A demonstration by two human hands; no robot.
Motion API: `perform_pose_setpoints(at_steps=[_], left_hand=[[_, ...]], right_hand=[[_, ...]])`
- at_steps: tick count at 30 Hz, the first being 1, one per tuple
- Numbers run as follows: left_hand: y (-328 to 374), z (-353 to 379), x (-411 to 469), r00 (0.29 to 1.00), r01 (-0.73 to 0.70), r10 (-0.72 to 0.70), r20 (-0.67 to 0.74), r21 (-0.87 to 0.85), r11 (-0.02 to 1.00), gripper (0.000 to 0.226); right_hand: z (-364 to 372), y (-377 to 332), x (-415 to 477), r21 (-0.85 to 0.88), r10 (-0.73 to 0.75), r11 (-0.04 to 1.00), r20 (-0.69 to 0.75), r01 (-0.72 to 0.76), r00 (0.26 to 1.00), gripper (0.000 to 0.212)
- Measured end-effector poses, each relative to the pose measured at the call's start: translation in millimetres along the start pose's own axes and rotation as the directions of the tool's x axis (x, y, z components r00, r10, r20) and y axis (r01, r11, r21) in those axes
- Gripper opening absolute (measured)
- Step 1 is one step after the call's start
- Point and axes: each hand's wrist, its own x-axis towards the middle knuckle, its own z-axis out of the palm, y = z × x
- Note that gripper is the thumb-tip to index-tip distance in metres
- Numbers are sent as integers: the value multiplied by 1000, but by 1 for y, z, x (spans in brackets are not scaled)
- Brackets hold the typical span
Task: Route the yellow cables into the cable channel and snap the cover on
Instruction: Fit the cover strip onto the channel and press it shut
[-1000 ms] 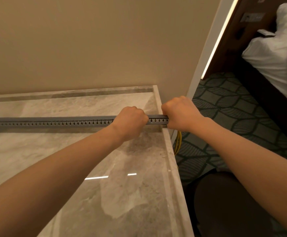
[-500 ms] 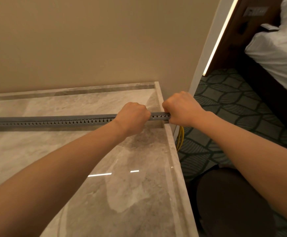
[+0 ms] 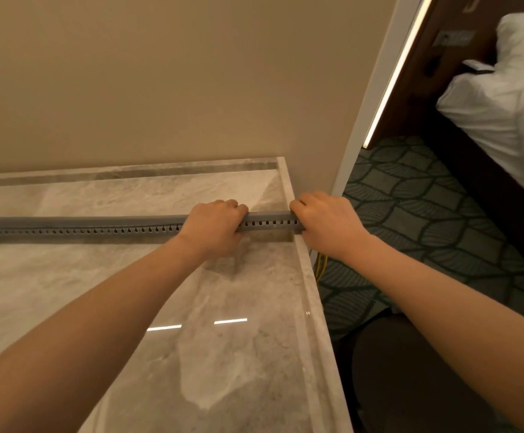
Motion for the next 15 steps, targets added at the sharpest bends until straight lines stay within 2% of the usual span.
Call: perform_pose_setpoints(at_steps=[3, 7, 12, 15], left_hand=[[-23, 5, -8, 997, 40, -41, 69, 14, 999, 23], [-59, 5, -23, 986, 90, -99, 137, 72, 993, 19], [-115, 4, -48, 944, 141, -165, 285, 103, 985, 23], [-143, 5, -62, 912, 192, -210, 353, 87, 978, 24]], right_hand=[[6, -2, 0, 30, -28, 999, 50, 27, 998, 15], [2, -1, -1, 4, -34, 999, 36, 34, 999, 18], [-11, -1, -1, -21, -48, 998, 102, 51, 994, 20], [-22, -7, 9, 63, -90, 995, 131, 83, 987, 22]])
